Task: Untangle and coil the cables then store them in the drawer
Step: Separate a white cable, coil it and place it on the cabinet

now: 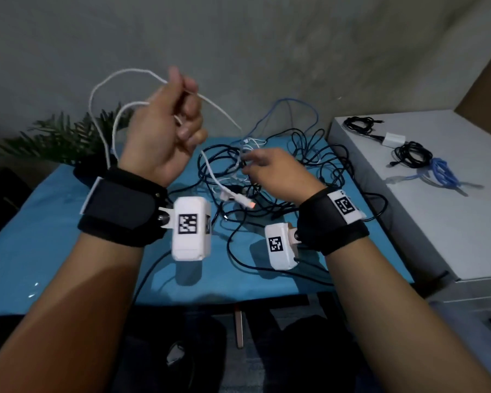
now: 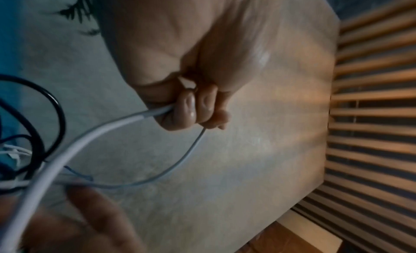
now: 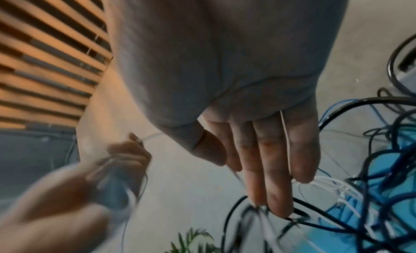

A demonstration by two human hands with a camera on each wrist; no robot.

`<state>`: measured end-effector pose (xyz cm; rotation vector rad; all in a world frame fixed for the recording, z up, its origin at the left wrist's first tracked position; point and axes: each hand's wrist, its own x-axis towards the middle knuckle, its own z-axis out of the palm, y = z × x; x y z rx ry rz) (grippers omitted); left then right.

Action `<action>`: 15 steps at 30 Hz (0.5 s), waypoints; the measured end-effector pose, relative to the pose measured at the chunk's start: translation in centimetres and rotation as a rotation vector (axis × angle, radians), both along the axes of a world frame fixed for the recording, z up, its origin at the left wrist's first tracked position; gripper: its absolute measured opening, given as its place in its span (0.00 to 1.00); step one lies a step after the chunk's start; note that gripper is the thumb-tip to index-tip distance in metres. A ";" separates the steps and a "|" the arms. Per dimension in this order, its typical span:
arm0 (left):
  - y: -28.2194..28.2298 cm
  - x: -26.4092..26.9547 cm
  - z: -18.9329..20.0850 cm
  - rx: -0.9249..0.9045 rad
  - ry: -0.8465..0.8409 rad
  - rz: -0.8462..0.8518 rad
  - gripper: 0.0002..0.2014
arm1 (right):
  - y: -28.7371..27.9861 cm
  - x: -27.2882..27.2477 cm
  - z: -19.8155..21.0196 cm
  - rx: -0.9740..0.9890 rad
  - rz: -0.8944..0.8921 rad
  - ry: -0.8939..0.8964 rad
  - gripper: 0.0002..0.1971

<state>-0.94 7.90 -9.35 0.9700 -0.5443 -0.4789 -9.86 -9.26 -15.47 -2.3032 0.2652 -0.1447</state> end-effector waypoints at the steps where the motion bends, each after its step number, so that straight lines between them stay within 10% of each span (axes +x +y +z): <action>1: -0.3 -0.1 -0.5 0.071 -0.030 0.038 0.17 | 0.2 -0.2 0.4 0.117 -0.019 -0.037 0.20; 15: 0.1 -0.2 -1.6 0.112 -0.066 -0.038 0.17 | 0.5 -0.6 1.0 0.438 -0.049 -0.351 0.06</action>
